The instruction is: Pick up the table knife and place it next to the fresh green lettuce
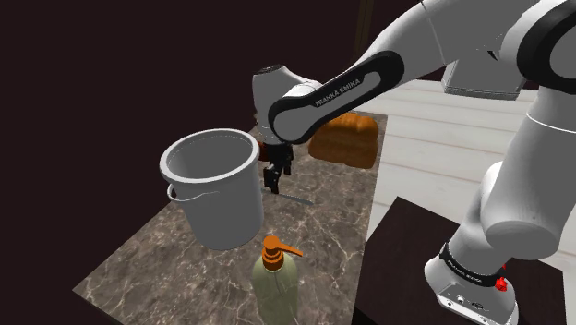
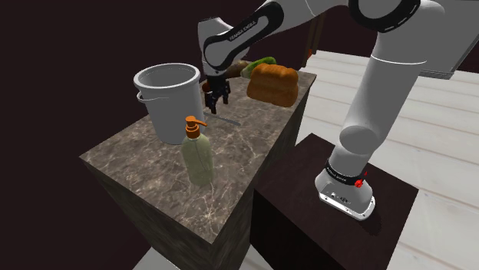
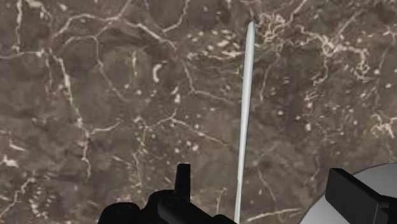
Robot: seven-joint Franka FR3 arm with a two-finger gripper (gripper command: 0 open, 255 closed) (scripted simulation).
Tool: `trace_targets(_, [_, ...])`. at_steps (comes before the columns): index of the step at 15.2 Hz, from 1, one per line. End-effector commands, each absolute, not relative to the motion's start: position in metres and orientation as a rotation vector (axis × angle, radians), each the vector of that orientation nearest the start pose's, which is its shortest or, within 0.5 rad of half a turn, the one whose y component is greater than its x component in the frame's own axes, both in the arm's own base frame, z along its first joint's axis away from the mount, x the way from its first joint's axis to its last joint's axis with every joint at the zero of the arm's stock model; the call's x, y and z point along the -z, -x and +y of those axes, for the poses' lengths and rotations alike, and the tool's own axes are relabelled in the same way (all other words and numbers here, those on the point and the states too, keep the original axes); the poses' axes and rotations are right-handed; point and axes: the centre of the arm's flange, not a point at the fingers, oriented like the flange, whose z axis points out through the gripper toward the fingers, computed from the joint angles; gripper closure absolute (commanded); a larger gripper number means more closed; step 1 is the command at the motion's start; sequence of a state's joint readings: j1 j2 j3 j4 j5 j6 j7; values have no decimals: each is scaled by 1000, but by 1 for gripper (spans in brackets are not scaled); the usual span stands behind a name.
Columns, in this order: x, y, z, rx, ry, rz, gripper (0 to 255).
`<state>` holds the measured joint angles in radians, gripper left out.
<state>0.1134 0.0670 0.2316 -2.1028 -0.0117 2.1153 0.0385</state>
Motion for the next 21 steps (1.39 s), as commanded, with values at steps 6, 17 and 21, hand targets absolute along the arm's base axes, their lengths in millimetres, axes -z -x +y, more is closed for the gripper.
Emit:
trace_targets(6, [-348,-518,186,-82,3107,-493,0])
trace_targets(17, [-348,-518,186,-82,3107,-493,255])
trace_targets(21, [-348,-518,186,-82,3107,-493,255])
